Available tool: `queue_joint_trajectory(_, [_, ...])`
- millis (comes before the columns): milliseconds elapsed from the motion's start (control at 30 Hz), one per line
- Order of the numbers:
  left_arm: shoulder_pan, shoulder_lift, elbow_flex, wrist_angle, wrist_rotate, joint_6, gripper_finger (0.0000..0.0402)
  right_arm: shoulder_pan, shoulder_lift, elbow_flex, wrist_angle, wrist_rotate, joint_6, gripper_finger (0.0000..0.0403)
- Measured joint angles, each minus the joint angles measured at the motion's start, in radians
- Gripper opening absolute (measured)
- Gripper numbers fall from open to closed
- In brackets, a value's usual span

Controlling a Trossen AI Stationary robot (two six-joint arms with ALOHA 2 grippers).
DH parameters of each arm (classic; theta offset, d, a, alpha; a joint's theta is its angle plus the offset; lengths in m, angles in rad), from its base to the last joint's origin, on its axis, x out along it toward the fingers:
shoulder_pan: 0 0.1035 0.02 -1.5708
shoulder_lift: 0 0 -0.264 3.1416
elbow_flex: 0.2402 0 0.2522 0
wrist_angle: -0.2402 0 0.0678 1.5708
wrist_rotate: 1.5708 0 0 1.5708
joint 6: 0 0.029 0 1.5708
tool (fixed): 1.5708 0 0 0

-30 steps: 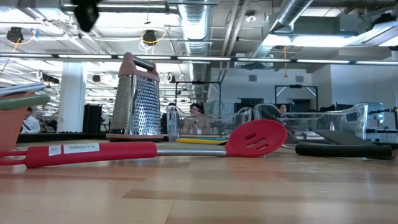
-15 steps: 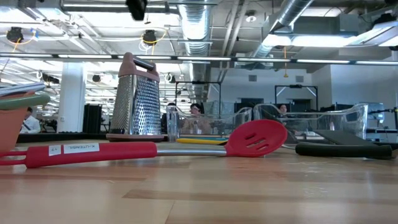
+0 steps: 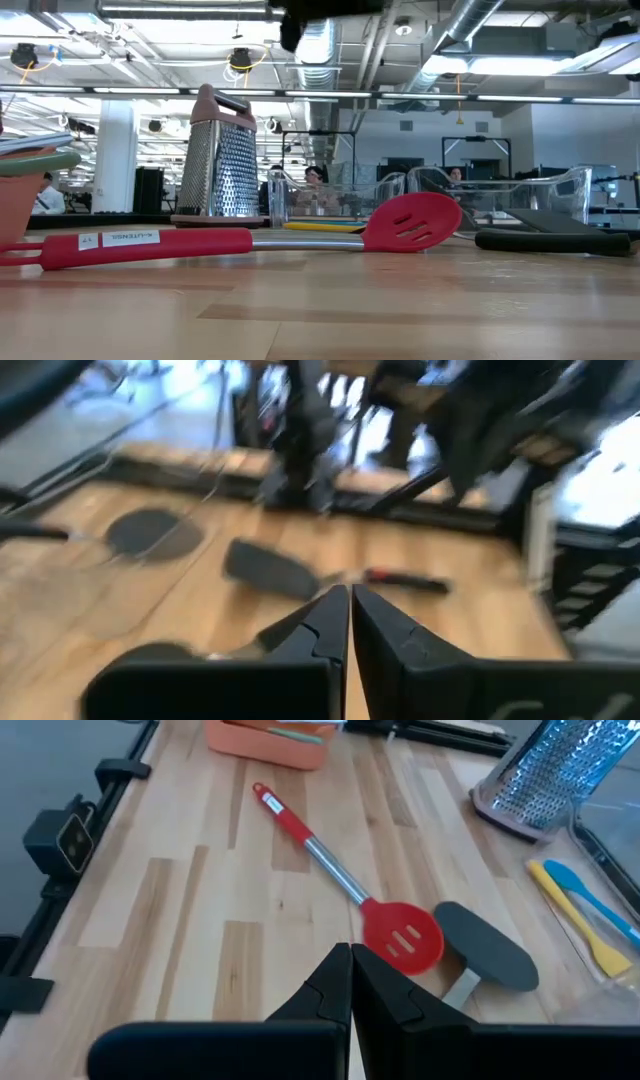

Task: Pick & Place Kitchen Items
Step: Put the red serving spoon into the left transparent bin

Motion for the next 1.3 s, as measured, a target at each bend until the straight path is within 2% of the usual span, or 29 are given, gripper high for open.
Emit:
queue_joint_trajectory(100, [0.024,0.055,0.11,-0.161,-0.001,0.019,0.0003,0.016,0.0,0.0,0.003,0.001,0.024,0.0])
queue_joint_trajectory(267, [0.039,0.115,0.278,-0.543,-0.064,0.035,0.0003,0.039,0.0,0.0,-0.005,0.006,0.111,0.0])
queue_joint_trajectory(367, [0.044,0.132,0.333,-0.644,-0.039,0.035,0.0003,0.05,0.0,0.0,-0.006,0.014,0.132,0.0])
queue_joint_trajectory(567, [0.056,0.135,0.335,-0.717,0.157,-0.013,0.0003,0.048,0.0,0.0,-0.004,0.018,0.132,0.0])
queue_joint_trajectory(667, [0.054,0.168,0.334,-0.764,0.174,-0.032,0.0003,0.046,0.0,0.0,0.0,0.019,0.154,0.0])
queue_joint_trajectory(867, [0.043,0.255,0.334,-0.755,0.172,-0.029,0.0016,0.04,0.0,0.0,-0.001,0.018,0.184,0.0])
queue_joint_trajectory(1000, [0.05,0.291,0.334,-0.75,0.172,-0.044,0.0047,0.04,0.0,0.0,-0.013,0.017,0.184,0.0])
queue_joint_trajectory(1300, [0.051,0.336,0.333,-0.788,0.227,-0.253,0.0139,0.04,0.0,0.0,-0.047,0.016,0.183,0.0])
